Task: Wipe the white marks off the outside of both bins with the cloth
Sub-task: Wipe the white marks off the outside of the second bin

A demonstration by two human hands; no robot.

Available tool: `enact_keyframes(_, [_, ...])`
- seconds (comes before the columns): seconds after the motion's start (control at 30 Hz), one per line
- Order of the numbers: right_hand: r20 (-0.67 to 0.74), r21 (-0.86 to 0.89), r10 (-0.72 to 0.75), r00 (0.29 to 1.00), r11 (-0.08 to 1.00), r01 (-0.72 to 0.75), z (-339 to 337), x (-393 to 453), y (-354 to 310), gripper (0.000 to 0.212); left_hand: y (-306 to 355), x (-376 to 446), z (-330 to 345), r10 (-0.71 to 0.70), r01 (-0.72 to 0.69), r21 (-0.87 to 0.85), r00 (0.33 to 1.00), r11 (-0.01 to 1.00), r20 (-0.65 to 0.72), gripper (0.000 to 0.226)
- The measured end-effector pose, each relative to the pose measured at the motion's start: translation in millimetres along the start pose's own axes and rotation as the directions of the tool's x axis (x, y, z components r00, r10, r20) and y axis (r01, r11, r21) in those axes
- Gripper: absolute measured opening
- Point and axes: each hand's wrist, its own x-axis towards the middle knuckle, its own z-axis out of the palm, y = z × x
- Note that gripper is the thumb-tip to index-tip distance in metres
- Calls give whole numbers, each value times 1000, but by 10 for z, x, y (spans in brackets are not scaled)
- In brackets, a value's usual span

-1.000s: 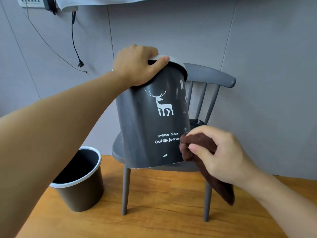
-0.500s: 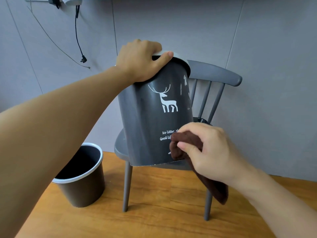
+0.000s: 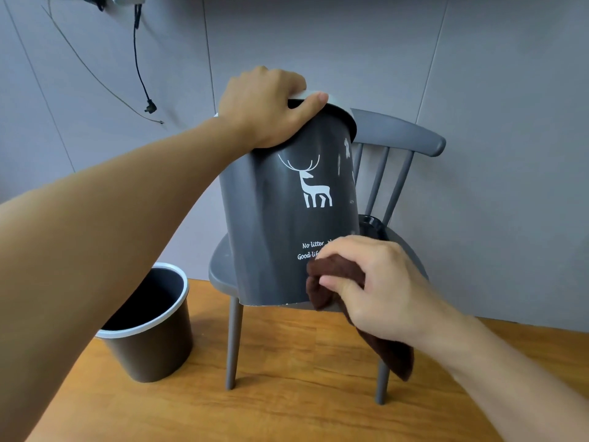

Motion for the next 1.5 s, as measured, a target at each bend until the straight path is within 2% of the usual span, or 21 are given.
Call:
enact_keyframes(0.07, [149, -34, -2, 989, 999, 7, 42, -91, -10, 15, -3, -3, 3, 1, -1, 4, 1000, 1000, -2, 65])
enact_keyframes(0.13, [196, -19, 2, 981, 1000, 2, 26, -156, -6, 14, 9, -2, 1, 4, -4, 7, 1000, 1000, -2, 65])
enact_keyframes(0.17, [152, 29, 2, 988, 1000, -6, 1, -157, -3, 13, 16, 3, 1, 5, -5, 11, 1000, 1000, -2, 65])
enact_keyframes(0.27, [-94, 120, 13, 996, 993, -2, -61, -52, 22, 16, 29, 8, 4, 6, -5, 19, 1000, 1000, -7, 64])
enact_keyframes(0.33, [-133, 84, 15, 991, 996, -4, -49, 15, 26, 17, 34, 7, 3, 8, -8, 19, 1000, 1000, -7, 65])
enact_keyframes(0.4, [-34, 40, 14, 999, 999, -12, -11, -3, 29, 18, 26, 12, 10, 6, -6, 12, 1000, 1000, -6, 65])
enact_keyframes(0.5, [220, -22, 4, 976, 1000, 1, 50, -126, 18, 13, 1, 6, 14, 8, -8, 11, 1000, 1000, -6, 65])
enact_keyframes(0.53, [224, 6, -5, 975, 1000, 4, 48, -164, 20, 14, 1, 2, 12, 9, -9, 10, 1000, 1000, -7, 65])
enact_keyframes(0.57, [170, 60, -9, 985, 998, -1, 25, -177, 28, 14, 1, 2, 8, 9, -9, 12, 1000, 1000, -10, 65])
enact_keyframes(0.67, [-128, 271, 77, 989, 962, -40, -101, -135, 117, 16, -10, -4, 0, 1, -1, 15, 1000, 1000, -10, 64])
enact_keyframes(0.77, [-291, 242, 135, 947, 968, -64, -181, -84, 224, 16, -34, -17, -9, -7, 7, 4, 1000, 1000, -10, 64])
enact_keyframes(0.93, [-343, 220, 186, 921, 969, -114, -114, -87, 267, 17, -109, -56, -5, -17, 17, -15, 1000, 1000, -22, 62])
enact_keyframes(1.07, [-411, 268, 225, 883, 956, -119, -179, 40, 268, 12, -164, -103, -19, 0, -4, -69, 999, 998, -50, 60])
enact_keyframes(1.23, [-448, 254, 213, 868, 962, -105, -196, 340, 219, 17, -183, -154, -34, -28, 24, -66, 998, 997, -60, 59])
enact_keyframes(1.4, [-625, 69, 126, 771, 992, -106, -187, 674, 179, 36, -162, -202, -60, -16, 8, -91, 996, 996, -89, 59])
enact_keyframes(1.5, [-612, -52, 40, 790, 995, -91, -1, 686, 156, 36, -137, -221, -83, -5, -6, -123, 996, 992, -90, 57])
